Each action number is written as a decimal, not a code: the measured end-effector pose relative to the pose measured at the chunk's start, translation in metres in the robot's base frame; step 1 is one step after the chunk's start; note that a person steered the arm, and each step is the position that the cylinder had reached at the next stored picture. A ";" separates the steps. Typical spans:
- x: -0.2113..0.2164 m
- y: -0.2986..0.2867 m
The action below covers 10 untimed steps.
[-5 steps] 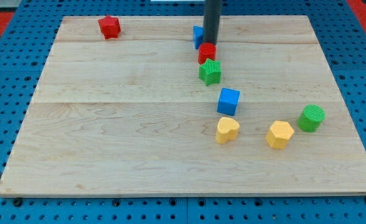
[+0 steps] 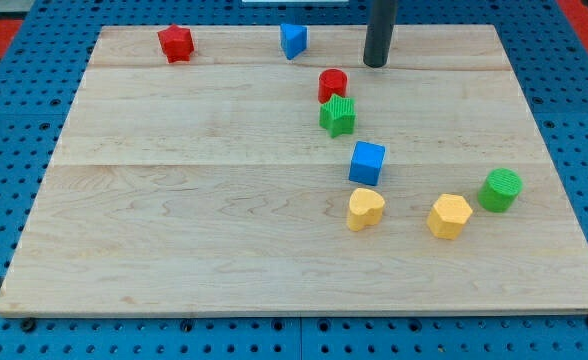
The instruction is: Push the blue cube to top right
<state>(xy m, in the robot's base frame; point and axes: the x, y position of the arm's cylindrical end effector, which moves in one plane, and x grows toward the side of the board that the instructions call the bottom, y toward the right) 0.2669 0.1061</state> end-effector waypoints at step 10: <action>0.207 -0.058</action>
<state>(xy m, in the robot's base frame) 0.4736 0.0479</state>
